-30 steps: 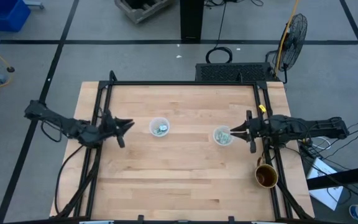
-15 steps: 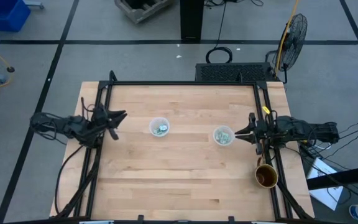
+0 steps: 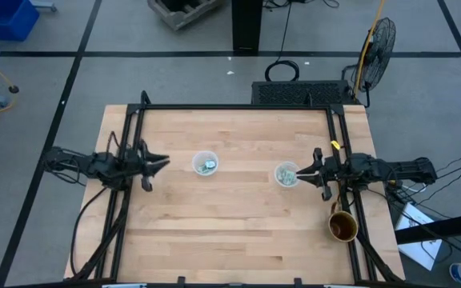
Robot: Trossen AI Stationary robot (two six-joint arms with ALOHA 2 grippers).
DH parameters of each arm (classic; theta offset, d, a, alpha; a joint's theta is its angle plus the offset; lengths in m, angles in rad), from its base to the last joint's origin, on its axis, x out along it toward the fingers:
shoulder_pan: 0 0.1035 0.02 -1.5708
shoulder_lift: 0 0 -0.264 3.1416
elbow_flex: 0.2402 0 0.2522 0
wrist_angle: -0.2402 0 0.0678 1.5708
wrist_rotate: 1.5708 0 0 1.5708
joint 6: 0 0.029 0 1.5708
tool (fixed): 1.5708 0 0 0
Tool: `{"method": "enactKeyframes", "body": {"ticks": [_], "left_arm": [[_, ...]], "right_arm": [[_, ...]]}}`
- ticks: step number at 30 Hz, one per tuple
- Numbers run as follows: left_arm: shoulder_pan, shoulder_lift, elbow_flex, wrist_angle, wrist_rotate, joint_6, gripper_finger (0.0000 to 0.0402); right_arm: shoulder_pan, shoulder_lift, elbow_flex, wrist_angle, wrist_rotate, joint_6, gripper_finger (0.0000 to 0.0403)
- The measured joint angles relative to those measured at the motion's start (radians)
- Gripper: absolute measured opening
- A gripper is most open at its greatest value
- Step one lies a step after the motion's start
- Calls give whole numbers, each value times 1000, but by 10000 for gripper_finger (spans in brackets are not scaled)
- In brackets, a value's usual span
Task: Pick and place Stevia / Truvia into bins
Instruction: Return to Home Position
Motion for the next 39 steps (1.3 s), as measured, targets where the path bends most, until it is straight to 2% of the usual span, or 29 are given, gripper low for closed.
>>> {"method": "enactKeyframes", "body": {"ticks": [3,12,39], "left_arm": [[0,0,-42,39,63,20,79],[0,1,-85,76,97,5,79],[0,1,-85,71,90,21,79]], "right_arm": [[0,0,-13,28,-1,20,61],[0,0,-71,94,-2,23,61],[0,10,-94,120,-1,8,61]]}}
